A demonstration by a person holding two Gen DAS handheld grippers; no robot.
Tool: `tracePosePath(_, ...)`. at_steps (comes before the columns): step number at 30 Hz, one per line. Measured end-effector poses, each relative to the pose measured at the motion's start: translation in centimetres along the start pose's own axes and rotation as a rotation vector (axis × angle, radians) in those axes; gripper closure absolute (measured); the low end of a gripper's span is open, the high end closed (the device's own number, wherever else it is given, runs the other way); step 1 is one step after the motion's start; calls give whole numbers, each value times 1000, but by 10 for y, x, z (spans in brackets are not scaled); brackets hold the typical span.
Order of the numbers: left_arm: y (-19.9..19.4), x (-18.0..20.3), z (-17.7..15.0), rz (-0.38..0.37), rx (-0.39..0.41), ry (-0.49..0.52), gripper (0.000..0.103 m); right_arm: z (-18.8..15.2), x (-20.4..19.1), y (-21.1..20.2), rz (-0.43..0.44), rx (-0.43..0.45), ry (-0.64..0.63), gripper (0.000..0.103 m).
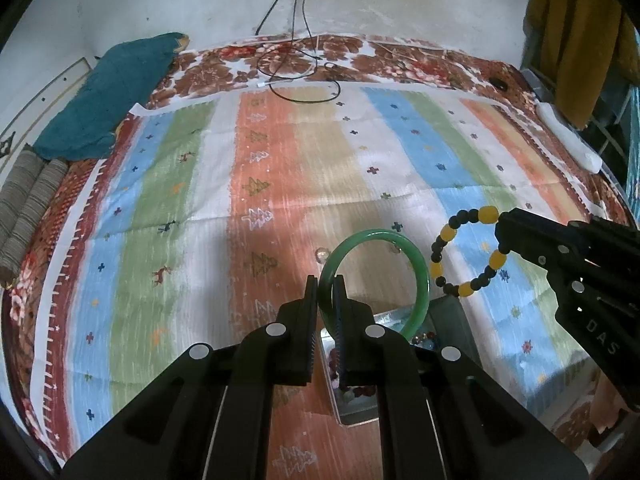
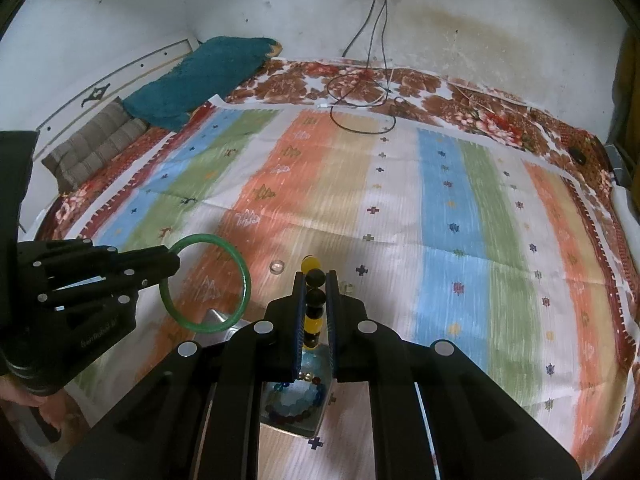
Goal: Organize jewelry
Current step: 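Lift and carry the green bangle and yellow-black bracelet over the silver tin, then open both tools to drop the bangle and bracelet into the tin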
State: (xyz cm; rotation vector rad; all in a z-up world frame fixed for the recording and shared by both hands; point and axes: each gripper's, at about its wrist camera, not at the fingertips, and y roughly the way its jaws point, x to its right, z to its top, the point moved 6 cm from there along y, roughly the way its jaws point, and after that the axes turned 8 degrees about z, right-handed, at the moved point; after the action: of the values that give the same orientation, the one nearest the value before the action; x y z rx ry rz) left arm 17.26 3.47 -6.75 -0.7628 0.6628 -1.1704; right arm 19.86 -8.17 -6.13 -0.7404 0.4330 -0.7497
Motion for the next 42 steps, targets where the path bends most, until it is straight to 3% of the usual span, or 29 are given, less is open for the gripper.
tracePosePath(42,-29,10,-44,-7,14,47,96,-47,-15,-22,13,-24,1,92)
